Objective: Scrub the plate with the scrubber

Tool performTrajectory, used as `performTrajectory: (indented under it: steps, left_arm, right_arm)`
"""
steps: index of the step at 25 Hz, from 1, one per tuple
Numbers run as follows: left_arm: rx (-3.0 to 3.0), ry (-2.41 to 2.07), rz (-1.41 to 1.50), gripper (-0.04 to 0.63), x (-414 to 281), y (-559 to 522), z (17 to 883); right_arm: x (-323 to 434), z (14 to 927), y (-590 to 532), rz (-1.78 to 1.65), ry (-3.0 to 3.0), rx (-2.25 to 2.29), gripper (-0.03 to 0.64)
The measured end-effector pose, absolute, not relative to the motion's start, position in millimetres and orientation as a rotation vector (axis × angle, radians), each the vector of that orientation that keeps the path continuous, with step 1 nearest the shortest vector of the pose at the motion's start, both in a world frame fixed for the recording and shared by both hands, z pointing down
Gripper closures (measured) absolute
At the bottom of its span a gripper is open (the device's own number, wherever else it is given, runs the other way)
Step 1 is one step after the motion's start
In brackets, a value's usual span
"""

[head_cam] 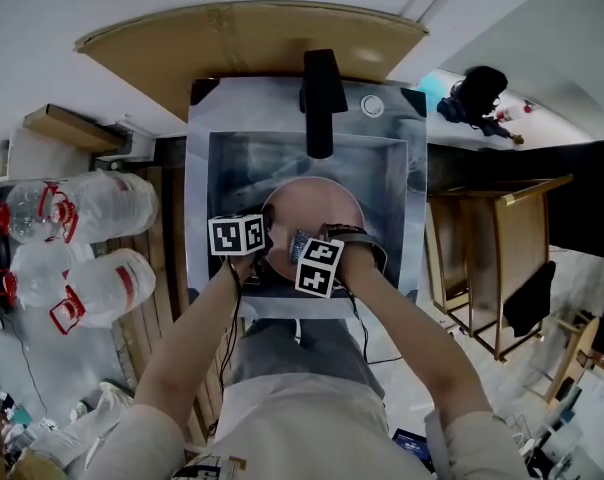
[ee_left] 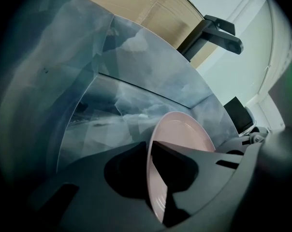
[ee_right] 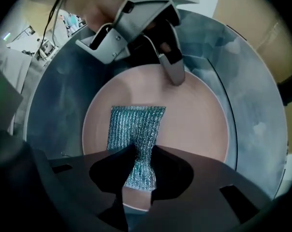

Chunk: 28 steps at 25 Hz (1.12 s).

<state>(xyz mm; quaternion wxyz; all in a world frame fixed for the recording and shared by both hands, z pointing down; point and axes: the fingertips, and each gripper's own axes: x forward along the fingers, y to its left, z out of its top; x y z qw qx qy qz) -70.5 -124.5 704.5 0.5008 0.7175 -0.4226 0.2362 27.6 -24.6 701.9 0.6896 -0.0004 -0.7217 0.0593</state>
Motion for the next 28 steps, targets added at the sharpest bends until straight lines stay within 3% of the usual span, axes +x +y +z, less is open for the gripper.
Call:
performTrajectory:
  steps: [7,14,22,28]
  left_arm:
    - [1.919,-1.016,0.686,0.527,-68,-124,704]
    - [1.900,-1.074,0.567,0.449,-84,-138,675]
    - [2.019,-1.159,0.479,0.451,-85,-150,605]
    - [2.168,-1.263,0.345,0.514,-91,-166,514]
  right_arm:
    - [-2,682,-45,0.361,-1.789,0.282,0.489]
    - [6,618,-75,0.494,-2.011,0.599,0.507]
    - [49,540,-98,0.628,-2.166,0.980,0.514]
    - [69,464,-107,0.553,-2.264,1.162,0.514]
